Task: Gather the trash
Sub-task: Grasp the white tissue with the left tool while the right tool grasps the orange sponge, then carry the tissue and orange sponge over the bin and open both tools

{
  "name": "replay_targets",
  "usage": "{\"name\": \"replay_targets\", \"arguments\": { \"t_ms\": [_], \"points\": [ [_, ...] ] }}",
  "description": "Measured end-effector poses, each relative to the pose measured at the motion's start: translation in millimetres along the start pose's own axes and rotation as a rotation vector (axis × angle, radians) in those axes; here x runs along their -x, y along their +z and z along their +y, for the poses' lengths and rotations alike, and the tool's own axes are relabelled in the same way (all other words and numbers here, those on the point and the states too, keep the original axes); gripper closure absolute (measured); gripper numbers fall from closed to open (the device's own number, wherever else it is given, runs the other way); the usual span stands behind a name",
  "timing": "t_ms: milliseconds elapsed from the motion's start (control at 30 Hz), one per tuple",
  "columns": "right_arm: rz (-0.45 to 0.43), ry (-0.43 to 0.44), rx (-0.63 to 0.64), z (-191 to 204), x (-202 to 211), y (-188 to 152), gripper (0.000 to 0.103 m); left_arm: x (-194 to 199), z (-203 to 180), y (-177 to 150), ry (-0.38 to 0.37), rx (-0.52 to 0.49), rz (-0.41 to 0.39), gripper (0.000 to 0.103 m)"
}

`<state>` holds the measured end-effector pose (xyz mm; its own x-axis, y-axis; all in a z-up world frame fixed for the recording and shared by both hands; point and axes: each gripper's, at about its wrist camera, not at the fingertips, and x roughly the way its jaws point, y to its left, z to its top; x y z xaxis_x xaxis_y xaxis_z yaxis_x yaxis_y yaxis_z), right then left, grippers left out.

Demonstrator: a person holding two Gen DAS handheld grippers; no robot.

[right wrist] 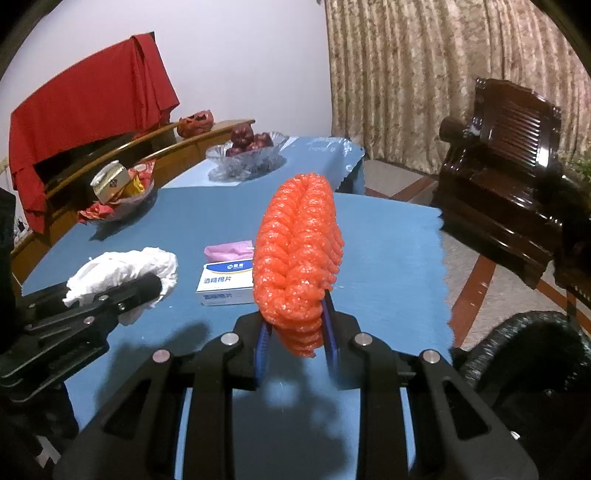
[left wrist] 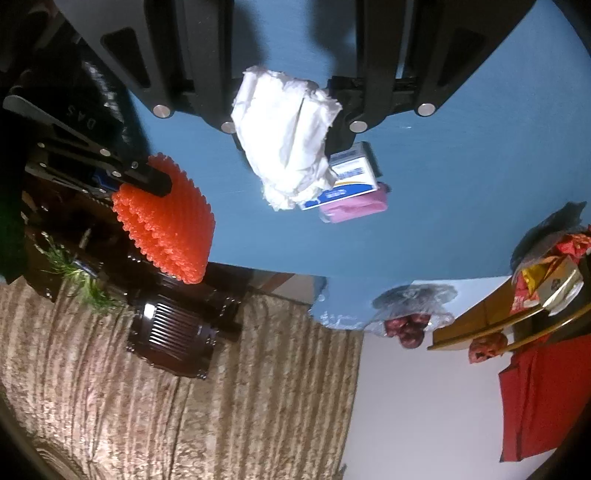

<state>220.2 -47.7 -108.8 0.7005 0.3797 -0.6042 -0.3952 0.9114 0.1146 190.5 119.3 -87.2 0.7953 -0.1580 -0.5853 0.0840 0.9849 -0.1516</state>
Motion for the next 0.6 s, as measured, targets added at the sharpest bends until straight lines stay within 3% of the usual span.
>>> {"name": "replay_targets", "arguments": {
  "t_ms": [600],
  "points": [
    [-0.039,-0.084,-0.068,-38.7,103.4,-43.5,0.079,37.2,-83.7,-10.1,-0.109,-0.087,-0.020,0.080]
  ]
}}
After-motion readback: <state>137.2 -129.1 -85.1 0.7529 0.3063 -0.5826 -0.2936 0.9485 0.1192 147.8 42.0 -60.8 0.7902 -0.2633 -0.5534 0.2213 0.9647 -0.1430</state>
